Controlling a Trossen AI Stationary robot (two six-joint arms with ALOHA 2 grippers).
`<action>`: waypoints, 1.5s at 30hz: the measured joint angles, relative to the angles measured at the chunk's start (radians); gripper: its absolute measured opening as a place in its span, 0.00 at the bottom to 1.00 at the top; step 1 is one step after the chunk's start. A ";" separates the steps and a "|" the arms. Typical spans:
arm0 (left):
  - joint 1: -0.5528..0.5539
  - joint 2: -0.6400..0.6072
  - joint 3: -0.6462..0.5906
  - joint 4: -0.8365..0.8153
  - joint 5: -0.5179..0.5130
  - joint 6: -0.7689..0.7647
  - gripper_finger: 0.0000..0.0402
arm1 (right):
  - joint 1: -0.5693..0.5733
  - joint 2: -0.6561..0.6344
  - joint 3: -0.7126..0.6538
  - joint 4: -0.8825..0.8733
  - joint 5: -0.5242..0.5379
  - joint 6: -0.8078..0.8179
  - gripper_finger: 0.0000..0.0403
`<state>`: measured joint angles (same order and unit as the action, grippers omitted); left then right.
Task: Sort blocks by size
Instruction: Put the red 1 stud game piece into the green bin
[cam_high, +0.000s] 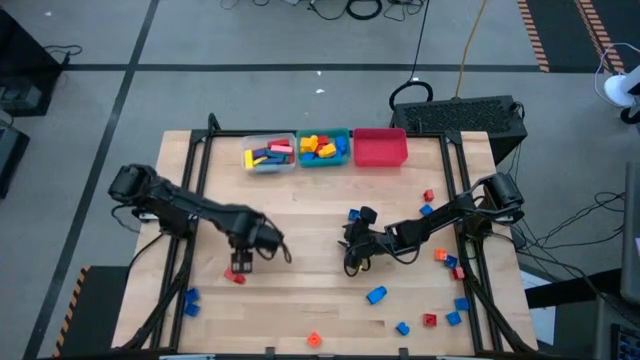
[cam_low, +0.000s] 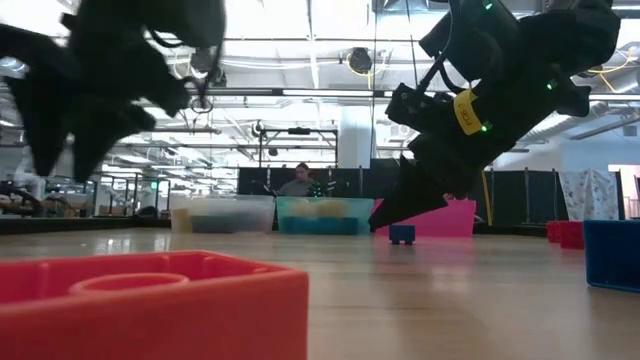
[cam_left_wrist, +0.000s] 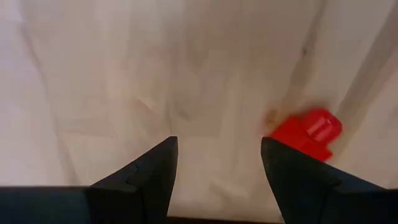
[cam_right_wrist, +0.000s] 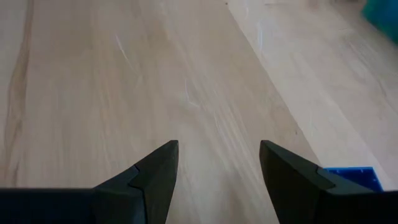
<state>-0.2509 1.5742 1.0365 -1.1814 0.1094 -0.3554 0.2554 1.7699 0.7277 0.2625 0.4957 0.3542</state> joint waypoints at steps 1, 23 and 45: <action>-0.020 0.000 -0.003 0.000 0.005 -0.005 0.57 | 0.000 0.000 0.000 0.002 0.001 0.000 0.52; -0.394 0.000 -0.039 0.129 -0.038 -0.110 0.57 | -0.001 0.000 0.000 0.010 0.002 0.027 0.52; -0.397 0.000 -0.218 0.310 -0.138 -0.110 0.48 | -0.002 0.000 0.000 0.026 0.003 0.027 0.52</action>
<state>-0.6484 1.5738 0.8188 -0.8712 -0.0283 -0.4658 0.2539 1.7699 0.7277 0.2890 0.4984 0.3813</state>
